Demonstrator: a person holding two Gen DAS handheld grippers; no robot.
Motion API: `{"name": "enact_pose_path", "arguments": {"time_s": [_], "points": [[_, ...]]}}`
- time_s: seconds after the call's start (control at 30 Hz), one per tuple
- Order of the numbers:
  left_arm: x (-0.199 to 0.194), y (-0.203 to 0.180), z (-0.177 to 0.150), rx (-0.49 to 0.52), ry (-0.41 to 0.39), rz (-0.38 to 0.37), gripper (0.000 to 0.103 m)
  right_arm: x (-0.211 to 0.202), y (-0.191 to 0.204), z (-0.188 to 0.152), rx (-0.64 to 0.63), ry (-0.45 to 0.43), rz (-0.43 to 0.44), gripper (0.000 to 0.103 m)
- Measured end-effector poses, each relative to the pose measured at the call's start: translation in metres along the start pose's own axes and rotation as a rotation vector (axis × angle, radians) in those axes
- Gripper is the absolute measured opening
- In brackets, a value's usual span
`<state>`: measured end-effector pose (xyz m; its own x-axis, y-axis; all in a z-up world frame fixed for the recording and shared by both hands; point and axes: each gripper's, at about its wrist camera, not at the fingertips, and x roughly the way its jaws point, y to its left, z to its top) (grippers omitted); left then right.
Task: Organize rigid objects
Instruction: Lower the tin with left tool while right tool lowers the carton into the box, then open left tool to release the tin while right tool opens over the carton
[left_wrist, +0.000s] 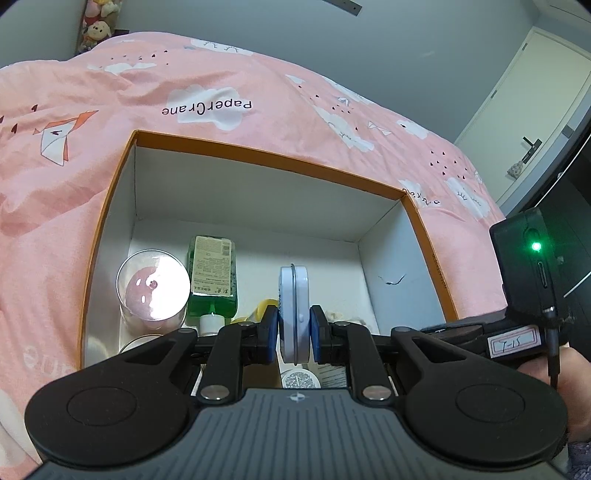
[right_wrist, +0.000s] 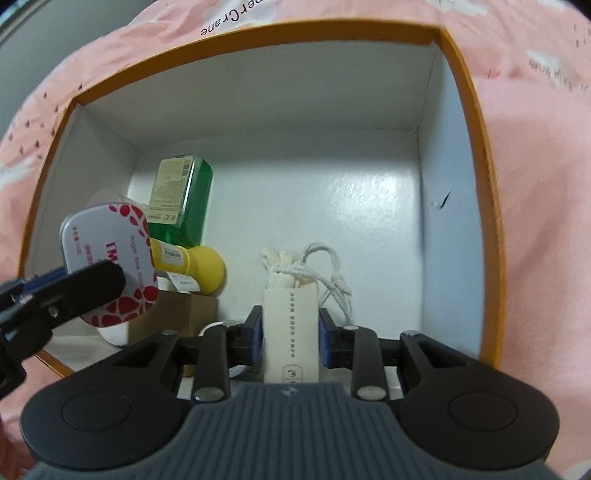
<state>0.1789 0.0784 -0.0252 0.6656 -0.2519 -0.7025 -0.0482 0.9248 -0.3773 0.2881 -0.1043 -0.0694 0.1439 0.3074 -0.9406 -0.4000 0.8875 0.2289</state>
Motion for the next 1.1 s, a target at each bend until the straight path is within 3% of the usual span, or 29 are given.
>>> {"name": "enact_pose_path", "arguments": {"time_s": [0.33,0.53,0.7,0.87,1.1], "points": [[-0.003,-0.005,0.001,0.008,-0.010,-0.001,0.020,-0.023,0.020,-0.005,-0.245,-0.114,-0.238,0.034],[-0.005,-0.010,0.004,0.014,-0.012,-0.018,0.020,-0.029,0.017,-0.003,-0.253,-0.121,-0.205,0.024],[-0.003,-0.022,0.010,0.031,-0.002,-0.057,0.020,-0.058,0.014,-0.008,-0.229,-0.247,-0.194,0.024],[0.022,-0.041,0.017,0.052,0.040,-0.077,0.019,-0.080,0.003,-0.012,-0.219,-0.345,-0.239,0.024],[0.064,-0.050,0.021,0.078,0.122,-0.057,0.019,-0.081,-0.010,-0.013,-0.229,-0.361,-0.252,0.024]]}}
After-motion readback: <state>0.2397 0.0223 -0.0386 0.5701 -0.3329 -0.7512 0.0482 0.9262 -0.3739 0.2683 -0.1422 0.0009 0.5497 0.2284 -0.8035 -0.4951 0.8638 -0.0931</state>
